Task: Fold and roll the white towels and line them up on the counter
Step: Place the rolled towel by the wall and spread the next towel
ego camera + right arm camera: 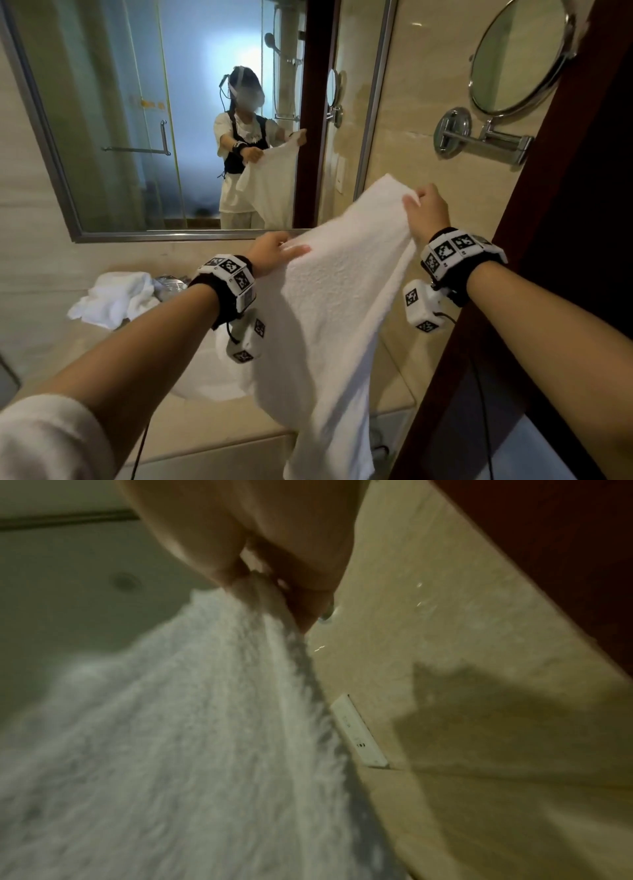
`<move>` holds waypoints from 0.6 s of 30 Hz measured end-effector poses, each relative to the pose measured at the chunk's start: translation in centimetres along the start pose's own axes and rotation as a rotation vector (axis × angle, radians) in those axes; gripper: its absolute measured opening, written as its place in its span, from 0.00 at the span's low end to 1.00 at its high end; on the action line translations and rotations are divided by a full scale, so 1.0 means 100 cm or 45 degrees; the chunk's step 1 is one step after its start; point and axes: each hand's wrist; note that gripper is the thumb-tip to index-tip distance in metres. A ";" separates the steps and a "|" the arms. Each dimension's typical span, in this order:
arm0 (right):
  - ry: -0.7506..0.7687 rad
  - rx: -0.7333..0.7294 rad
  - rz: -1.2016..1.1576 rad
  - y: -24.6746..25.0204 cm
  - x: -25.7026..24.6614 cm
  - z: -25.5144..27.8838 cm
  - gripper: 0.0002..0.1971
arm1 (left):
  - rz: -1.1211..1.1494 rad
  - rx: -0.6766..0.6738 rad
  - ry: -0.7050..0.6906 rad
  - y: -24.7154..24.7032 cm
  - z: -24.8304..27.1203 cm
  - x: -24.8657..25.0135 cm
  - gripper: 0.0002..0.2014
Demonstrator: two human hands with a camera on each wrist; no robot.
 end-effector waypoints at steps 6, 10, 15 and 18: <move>-0.035 0.244 -0.060 0.014 0.012 -0.007 0.06 | -0.801 -0.340 0.363 0.017 0.020 -0.023 0.24; -0.138 0.295 -0.030 0.022 0.024 -0.006 0.08 | -0.495 -0.303 0.373 0.042 0.026 -0.051 0.14; -0.140 0.302 0.039 0.030 0.035 -0.007 0.09 | -0.163 0.226 0.151 0.062 0.023 -0.042 0.12; -0.089 0.281 0.127 0.035 0.037 -0.006 0.04 | -0.204 0.382 0.077 0.066 0.024 -0.029 0.10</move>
Point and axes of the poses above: each hand's wrist, its own z-axis away from the middle knuckle, its own y-axis out of the back of the hand, x = y × z, and after that the axes turned 1 degree about -y, right-handed
